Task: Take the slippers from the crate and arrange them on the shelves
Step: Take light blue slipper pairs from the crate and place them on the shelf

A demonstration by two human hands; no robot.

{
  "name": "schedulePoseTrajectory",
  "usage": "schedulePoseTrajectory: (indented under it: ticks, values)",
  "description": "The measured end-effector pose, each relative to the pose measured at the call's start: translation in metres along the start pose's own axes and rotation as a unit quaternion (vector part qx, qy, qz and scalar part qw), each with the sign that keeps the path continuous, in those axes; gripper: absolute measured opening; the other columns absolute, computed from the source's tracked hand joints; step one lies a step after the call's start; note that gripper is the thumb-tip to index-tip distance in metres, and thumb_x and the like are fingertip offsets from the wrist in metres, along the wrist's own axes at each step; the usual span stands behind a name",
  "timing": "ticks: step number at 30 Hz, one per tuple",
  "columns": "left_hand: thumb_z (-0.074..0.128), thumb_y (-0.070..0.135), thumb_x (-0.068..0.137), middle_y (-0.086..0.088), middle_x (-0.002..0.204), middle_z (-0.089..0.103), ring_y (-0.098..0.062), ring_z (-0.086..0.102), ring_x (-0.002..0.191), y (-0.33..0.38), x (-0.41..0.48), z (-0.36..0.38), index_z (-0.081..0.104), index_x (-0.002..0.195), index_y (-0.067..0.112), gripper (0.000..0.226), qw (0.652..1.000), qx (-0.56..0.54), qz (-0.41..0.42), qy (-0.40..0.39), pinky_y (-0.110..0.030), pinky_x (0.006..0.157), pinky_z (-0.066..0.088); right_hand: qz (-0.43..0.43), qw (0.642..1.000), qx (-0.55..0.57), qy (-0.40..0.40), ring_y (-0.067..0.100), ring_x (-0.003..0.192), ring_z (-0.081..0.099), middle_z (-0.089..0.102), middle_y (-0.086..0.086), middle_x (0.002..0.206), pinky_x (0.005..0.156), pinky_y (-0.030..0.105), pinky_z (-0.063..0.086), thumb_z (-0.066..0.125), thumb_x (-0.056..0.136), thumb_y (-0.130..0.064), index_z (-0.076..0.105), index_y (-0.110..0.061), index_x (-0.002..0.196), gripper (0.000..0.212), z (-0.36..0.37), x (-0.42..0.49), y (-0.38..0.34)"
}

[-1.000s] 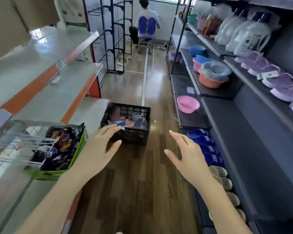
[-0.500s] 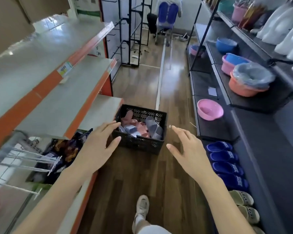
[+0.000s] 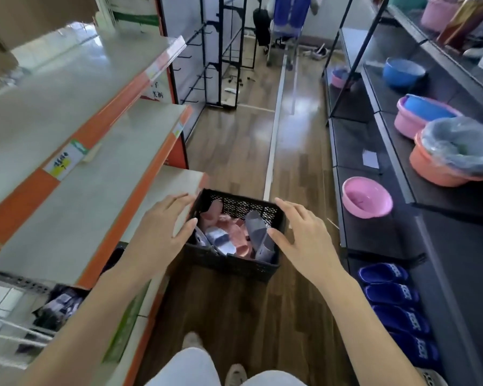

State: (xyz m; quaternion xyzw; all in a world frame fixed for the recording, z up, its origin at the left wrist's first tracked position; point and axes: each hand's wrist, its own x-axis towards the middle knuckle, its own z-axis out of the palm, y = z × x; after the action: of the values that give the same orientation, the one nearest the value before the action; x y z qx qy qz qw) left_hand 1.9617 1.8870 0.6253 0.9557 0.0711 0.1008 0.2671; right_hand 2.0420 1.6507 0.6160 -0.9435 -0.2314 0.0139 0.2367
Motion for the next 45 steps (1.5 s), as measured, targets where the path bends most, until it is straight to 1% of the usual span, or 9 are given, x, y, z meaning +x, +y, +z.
schedulePoseTrajectory:
  ticks: [3,6,12,16,20,25,36,42,45]
  values:
    - [0.055,0.02,0.092,-0.001,0.137,0.049,-0.015,0.042,0.126,-0.017,0.042,0.004,0.049,0.133,0.014,0.042,1.0,-0.012,0.011,-0.011,-0.011,0.099,0.018,0.011,1.0,-0.008,0.012,0.02,0.124,0.048,0.052,0.0,0.134,0.105,0.038,0.036,0.058,0.088,-0.038,0.042,-0.022,0.138,0.055,0.009,0.036,0.004]
    - [0.052,0.028,0.092,0.0,0.136,0.049,-0.015,0.043,0.125,-0.039,0.09,0.009,0.05,0.132,0.014,0.043,0.999,-0.021,0.036,-0.028,-0.006,0.097,0.016,0.031,0.999,-0.014,0.025,0.021,0.123,0.049,0.053,0.001,0.133,0.103,0.038,0.039,0.059,0.087,-0.036,0.043,-0.021,0.137,0.055,0.02,0.075,0.007]
    - [0.056,0.021,0.091,-0.002,0.136,0.049,-0.02,0.044,0.126,-0.09,0.191,0.016,0.05,0.132,0.013,0.042,0.996,-0.044,0.052,-0.056,-0.023,0.103,0.026,0.095,0.994,-0.028,0.041,0.019,0.123,0.048,0.052,0.0,0.134,0.104,0.036,0.038,0.059,0.088,-0.035,0.044,-0.021,0.137,0.053,0.05,0.157,0.003]
    - [0.051,0.031,0.092,0.001,0.139,0.046,-0.024,0.049,0.12,-0.116,0.234,0.034,0.047,0.135,0.017,0.045,0.993,-0.043,0.042,-0.102,-0.03,0.104,0.03,0.132,0.99,-0.038,0.022,0.017,0.128,0.042,0.048,-0.001,0.138,0.107,0.032,0.031,0.056,0.09,-0.036,0.04,-0.023,0.139,0.053,0.071,0.194,0.009]
    - [0.045,0.035,0.089,-0.002,0.137,0.047,-0.02,0.042,0.128,-0.14,0.264,0.066,0.047,0.134,0.015,0.049,0.988,-0.059,0.033,-0.141,-0.039,0.108,0.033,0.154,0.987,-0.043,-0.009,0.017,0.131,0.038,0.044,-0.001,0.141,0.109,0.031,0.028,0.054,0.091,-0.035,0.038,-0.022,0.14,0.054,0.094,0.219,0.022]
    - [0.046,0.029,0.091,-0.005,0.135,0.05,-0.023,0.045,0.125,-0.174,0.281,0.115,0.047,0.134,0.013,0.046,0.982,-0.052,0.001,-0.182,-0.042,0.106,0.036,0.161,0.985,-0.036,-0.057,0.017,0.133,0.035,0.042,0.0,0.143,0.109,0.032,0.027,0.053,0.091,-0.034,0.036,-0.021,0.141,0.055,0.138,0.246,0.05]
    - [0.054,0.015,0.092,-0.006,0.133,0.051,-0.023,0.047,0.122,-0.261,0.283,0.258,0.049,0.132,0.01,0.041,0.964,-0.028,-0.093,-0.246,-0.031,0.102,0.034,0.166,0.974,-0.019,-0.155,0.021,0.125,0.044,0.045,0.002,0.139,0.1,0.034,0.036,0.052,0.092,-0.034,0.037,-0.018,0.141,0.053,0.286,0.278,0.149]
    - [0.041,0.033,0.08,-0.007,0.132,0.052,-0.026,0.05,0.12,-0.318,0.266,0.364,0.051,0.13,0.009,0.057,0.948,0.009,-0.072,-0.31,-0.037,0.1,0.038,0.181,0.962,0.015,-0.203,0.022,0.122,0.045,0.046,0.002,0.137,0.099,0.037,0.039,0.05,0.092,-0.035,0.036,-0.019,0.141,0.053,0.398,0.284,0.21]
    - [0.045,0.032,0.081,-0.008,0.128,0.055,-0.028,0.053,0.116,-0.352,0.257,0.412,0.053,0.128,0.007,0.054,0.944,0.025,-0.078,-0.319,-0.039,0.097,0.041,0.202,0.955,0.061,-0.208,0.023,0.124,0.042,0.045,0.004,0.137,0.102,0.038,0.036,0.051,0.093,-0.031,0.037,-0.017,0.14,0.051,0.453,0.29,0.237]
